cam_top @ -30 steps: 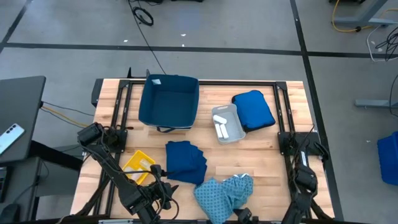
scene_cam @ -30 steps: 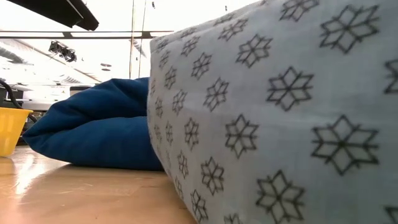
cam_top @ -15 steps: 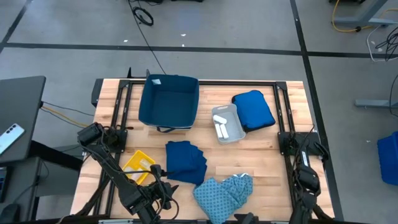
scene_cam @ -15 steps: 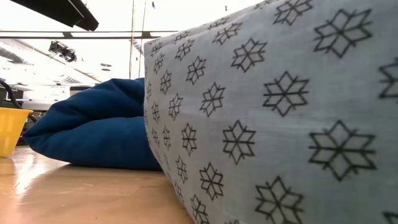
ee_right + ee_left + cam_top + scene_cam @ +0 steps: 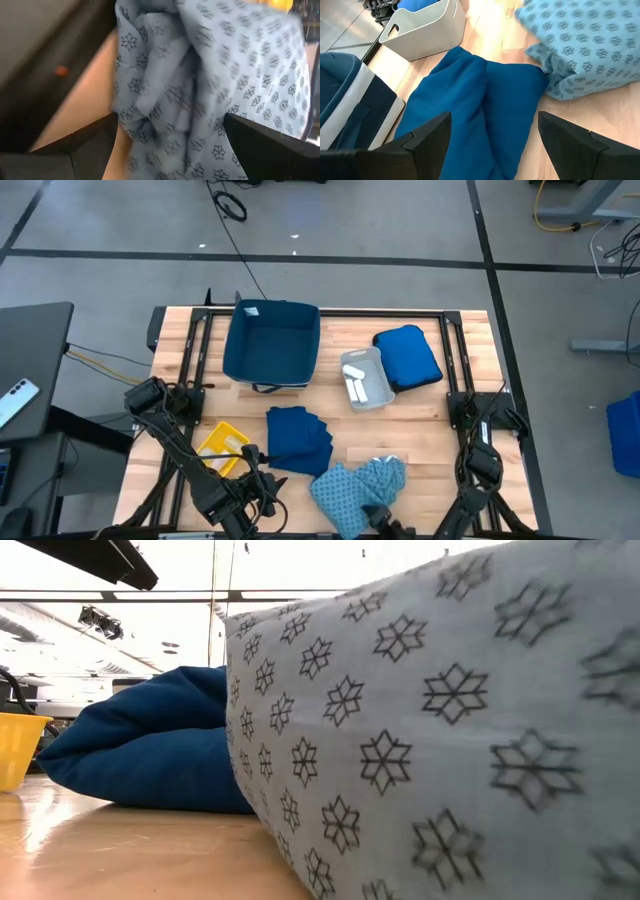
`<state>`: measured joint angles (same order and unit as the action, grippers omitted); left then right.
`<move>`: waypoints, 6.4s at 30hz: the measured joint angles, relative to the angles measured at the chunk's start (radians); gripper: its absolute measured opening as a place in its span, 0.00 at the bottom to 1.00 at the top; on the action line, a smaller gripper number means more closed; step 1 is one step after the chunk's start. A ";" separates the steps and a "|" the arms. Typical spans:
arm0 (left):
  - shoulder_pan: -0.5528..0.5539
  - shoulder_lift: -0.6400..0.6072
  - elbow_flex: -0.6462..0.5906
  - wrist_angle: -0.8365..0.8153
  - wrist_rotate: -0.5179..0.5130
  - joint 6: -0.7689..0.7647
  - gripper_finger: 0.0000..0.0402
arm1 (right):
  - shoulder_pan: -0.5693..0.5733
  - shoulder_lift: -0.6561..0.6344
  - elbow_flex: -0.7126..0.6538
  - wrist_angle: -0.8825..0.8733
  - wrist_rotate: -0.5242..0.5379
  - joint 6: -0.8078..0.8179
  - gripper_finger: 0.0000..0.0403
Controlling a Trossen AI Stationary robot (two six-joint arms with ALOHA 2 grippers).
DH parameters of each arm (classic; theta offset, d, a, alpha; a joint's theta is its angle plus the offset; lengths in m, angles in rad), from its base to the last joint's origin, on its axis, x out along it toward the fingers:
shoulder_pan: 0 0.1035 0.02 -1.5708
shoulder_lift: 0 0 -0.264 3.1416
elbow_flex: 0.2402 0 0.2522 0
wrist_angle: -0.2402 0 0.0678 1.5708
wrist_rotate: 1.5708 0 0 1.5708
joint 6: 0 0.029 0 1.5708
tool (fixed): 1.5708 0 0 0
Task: Pick & place medical supplies in basket/bin
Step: Put the gray patient gown into the blue bin
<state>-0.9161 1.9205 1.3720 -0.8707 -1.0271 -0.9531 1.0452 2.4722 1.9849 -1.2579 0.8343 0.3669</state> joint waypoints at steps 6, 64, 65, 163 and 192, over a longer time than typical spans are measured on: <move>0.000 0.000 0.000 0.000 0.000 0.000 0.74 | -0.036 -0.011 -0.088 0.065 -0.006 0.070 0.93; -0.001 0.000 0.000 0.009 -0.004 0.003 0.74 | -0.068 -0.002 -0.099 0.192 0.099 0.232 0.93; -0.001 0.000 0.000 0.009 -0.004 0.003 0.74 | -0.068 -0.002 -0.099 0.193 0.097 0.231 0.93; -0.313 0.001 0.000 0.462 -0.373 0.220 0.73 | -0.625 -0.280 0.243 0.106 0.147 -0.476 0.10; -0.314 0.028 0.000 0.617 -0.292 0.423 0.70 | -1.175 -0.280 0.153 0.687 -0.319 -1.012 0.10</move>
<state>-1.2304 1.9488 1.3724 -0.2539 -1.3188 -0.5304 -0.1298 2.1918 2.1380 -0.5710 0.5149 -0.6450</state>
